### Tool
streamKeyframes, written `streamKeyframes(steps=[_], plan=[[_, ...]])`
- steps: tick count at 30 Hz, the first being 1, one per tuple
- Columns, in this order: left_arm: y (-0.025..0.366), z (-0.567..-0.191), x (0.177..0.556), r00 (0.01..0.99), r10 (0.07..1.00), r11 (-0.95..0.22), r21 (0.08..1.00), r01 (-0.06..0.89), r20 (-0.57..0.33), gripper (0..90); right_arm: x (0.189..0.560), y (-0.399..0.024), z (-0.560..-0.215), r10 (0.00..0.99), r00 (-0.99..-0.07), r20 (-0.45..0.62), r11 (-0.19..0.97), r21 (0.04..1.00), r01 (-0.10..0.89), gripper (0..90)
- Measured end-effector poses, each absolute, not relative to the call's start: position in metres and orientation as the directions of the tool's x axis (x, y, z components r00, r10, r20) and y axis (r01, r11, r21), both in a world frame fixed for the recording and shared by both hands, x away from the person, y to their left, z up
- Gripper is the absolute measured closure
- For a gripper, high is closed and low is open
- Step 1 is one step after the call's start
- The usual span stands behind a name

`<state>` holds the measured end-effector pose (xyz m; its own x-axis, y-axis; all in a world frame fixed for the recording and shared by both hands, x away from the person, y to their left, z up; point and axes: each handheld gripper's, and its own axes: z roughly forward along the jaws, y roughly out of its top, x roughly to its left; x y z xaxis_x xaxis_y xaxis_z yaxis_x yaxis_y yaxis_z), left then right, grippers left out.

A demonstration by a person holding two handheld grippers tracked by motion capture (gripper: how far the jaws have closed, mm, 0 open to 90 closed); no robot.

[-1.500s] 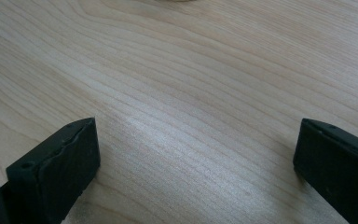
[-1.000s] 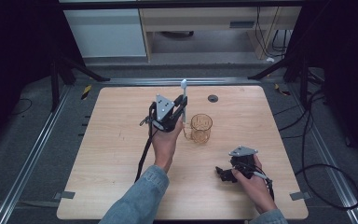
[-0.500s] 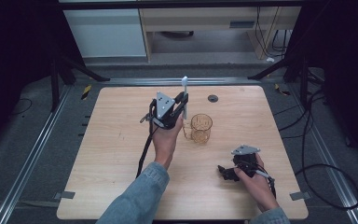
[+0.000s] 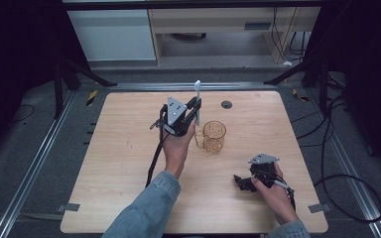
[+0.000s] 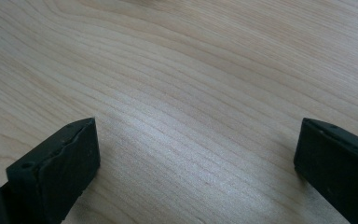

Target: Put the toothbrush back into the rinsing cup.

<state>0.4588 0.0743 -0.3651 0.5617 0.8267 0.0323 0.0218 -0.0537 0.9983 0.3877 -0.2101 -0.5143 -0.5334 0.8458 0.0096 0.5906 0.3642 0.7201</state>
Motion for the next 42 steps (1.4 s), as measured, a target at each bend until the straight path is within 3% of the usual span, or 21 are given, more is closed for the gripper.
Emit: streamKeyframes(steps=[42], plan=[[0.072, -0.406, 0.461, 0.566, 0.824, -0.058, 0.996, 0.061, 0.014, 78.7, 0.389, -0.211, -0.515, 0.842, -0.539, -0.012, 0.379, 0.724, 0.576, 0.5]])
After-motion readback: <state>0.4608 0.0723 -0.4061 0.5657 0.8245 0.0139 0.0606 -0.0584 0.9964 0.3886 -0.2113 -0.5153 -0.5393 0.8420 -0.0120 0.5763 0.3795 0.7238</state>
